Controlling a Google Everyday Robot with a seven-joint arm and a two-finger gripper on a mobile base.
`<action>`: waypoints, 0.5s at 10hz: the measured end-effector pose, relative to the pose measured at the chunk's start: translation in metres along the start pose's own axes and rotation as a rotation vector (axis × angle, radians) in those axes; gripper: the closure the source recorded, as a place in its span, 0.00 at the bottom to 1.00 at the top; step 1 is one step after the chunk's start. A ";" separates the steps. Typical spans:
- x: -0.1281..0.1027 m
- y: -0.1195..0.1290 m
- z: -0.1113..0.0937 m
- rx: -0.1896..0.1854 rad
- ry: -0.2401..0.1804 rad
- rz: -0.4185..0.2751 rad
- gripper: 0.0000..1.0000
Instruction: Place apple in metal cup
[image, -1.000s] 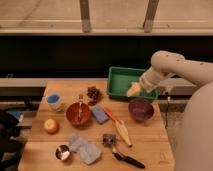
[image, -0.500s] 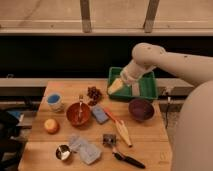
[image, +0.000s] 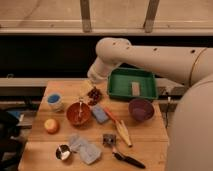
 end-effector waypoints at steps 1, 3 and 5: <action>0.001 -0.001 0.000 0.005 0.001 -0.002 0.23; 0.001 -0.002 -0.001 0.006 0.001 0.000 0.23; 0.001 -0.001 0.000 0.002 0.005 0.000 0.23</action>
